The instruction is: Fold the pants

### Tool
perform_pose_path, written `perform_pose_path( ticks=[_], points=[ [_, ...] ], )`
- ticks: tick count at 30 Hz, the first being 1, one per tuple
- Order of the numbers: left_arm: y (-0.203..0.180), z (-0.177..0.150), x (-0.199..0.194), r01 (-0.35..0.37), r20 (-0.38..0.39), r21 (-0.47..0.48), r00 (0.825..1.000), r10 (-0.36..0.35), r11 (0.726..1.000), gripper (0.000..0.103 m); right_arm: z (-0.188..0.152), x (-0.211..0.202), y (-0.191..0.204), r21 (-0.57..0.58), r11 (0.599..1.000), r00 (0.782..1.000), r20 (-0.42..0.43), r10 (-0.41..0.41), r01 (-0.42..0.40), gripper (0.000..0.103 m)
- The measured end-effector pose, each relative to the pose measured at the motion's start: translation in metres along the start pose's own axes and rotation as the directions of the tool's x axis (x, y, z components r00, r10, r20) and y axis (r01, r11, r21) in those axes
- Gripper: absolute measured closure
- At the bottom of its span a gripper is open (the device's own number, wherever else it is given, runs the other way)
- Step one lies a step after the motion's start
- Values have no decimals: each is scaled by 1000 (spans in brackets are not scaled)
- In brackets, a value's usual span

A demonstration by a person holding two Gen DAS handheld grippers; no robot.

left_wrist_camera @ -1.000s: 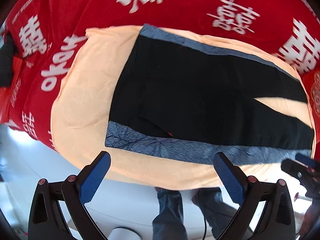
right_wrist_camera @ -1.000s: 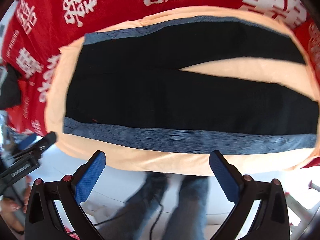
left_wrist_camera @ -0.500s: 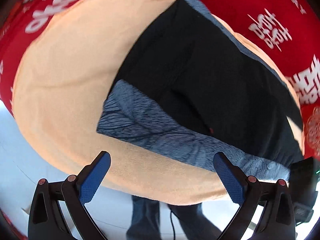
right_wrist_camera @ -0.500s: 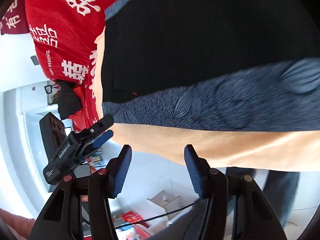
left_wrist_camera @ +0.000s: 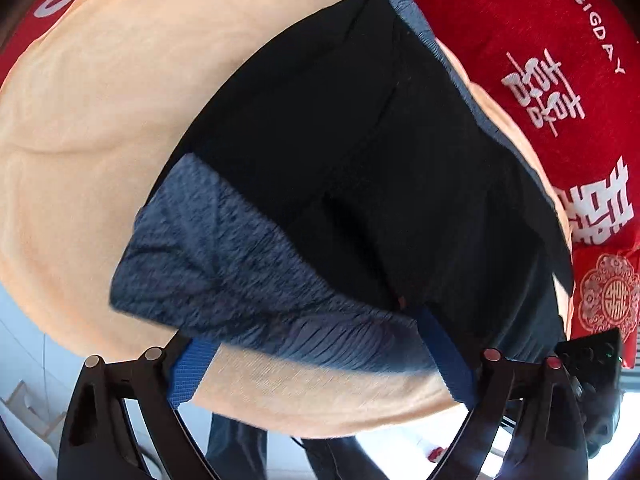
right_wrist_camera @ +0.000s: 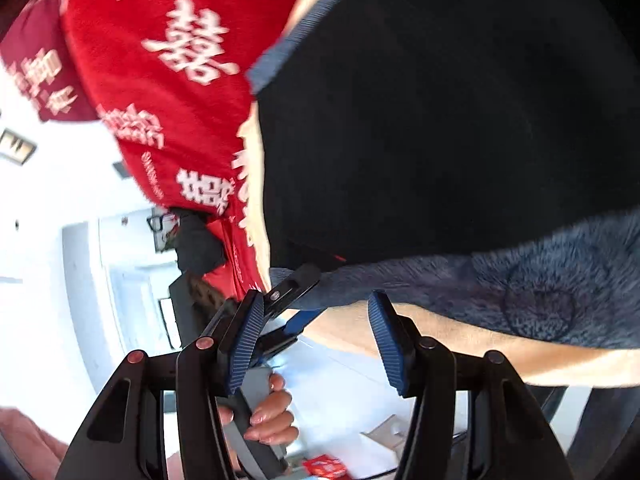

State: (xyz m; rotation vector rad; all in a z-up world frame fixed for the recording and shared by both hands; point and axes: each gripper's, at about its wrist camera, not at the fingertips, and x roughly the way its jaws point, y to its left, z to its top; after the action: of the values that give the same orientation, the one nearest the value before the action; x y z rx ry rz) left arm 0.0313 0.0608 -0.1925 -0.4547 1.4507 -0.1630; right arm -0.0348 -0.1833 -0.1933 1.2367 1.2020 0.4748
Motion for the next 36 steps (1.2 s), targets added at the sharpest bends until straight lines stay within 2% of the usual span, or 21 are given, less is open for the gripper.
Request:
perform_pose_path(
  ticks=[3, 4, 5, 6, 10, 14, 19, 23, 24, 25, 26, 27, 28, 29, 30, 33, 36],
  points=[
    [-6, 2, 0, -5, 14, 11, 1000, 5, 1000, 17, -7, -13, -11, -3, 998, 998, -3, -63, 63, 43],
    [-7, 3, 0, -8, 13, 13, 1000, 8, 1000, 18, -11, -19, -21, 18, 997, 997, 0, -77, 77, 43],
    [-8, 2, 1, -16, 16, 19, 1000, 16, 1000, 24, -14, -25, -35, 51, 995, 996, 5, -86, 86, 43],
    [-9, 2, 0, -27, 18, 28, 999, 26, 999, 25, -19, -32, -47, 86, 992, 996, 13, -88, 87, 43],
    [-8, 1, -3, -30, 10, 49, 1000, 30, 998, 29, -29, -50, -73, 149, 983, 991, 62, -119, 109, 43],
    [-10, -1, -3, -50, 4, 92, 999, 50, 994, 29, -27, -69, -92, 205, 975, 983, 146, -114, 83, 43],
    [-15, -2, -1, -75, 7, 133, 997, 75, 988, 29, -32, -76, -100, 250, 968, 977, 200, -71, 20, 43],
    [-15, -1, -3, -84, 4, 121, 996, 84, 989, 29, -14, -74, -92, 236, 967, 962, 271, 30, -97, 51],
    [-14, -1, -4, -78, 3, 117, 997, 79, 990, 29, -9, -72, -88, 240, 968, 965, 263, 8, -73, 52],
    [-14, -1, -4, -76, 1, 112, 997, 77, 991, 33, -6, -69, -87, 247, 968, 970, 243, -14, -48, 59],
    [-11, 0, -5, -84, 1, 106, 996, 85, 991, 40, -6, -64, -88, 261, 965, 974, 225, -23, -38, 63],
    [-9, 1, -6, -80, -4, 97, 997, 81, 992, 43, -7, -62, -91, 279, 960, 976, 215, -30, -32, 70],
    [-6, 2, -8, -61, -6, 84, 998, 62, 995, 47, -11, -62, -96, 304, 952, 977, 208, -47, -19, 82],
    [-3, 4, -9, -29, -14, 67, 999, 30, 997, 61, -14, -62, -98, 323, 946, 976, 208, -63, -7, 92],
    [-1, 6, -9, -4, -24, 56, 1000, 5, 998, 70, -16, -65, -99, 339, 941, 974, 216, -71, -7, 99],
    [0, 12, -12, 30, -36, 31, 999, -28, 999, 80, -11, -82, -86, 317, 949, 964, 255, -79, -6, 99],
    [-13, 16, -30, 22, -13, 61, 1000, -21, 998, 80, 8, -96, -43, 196, 980, 965, 246, -90, 41, 99]
  ],
)
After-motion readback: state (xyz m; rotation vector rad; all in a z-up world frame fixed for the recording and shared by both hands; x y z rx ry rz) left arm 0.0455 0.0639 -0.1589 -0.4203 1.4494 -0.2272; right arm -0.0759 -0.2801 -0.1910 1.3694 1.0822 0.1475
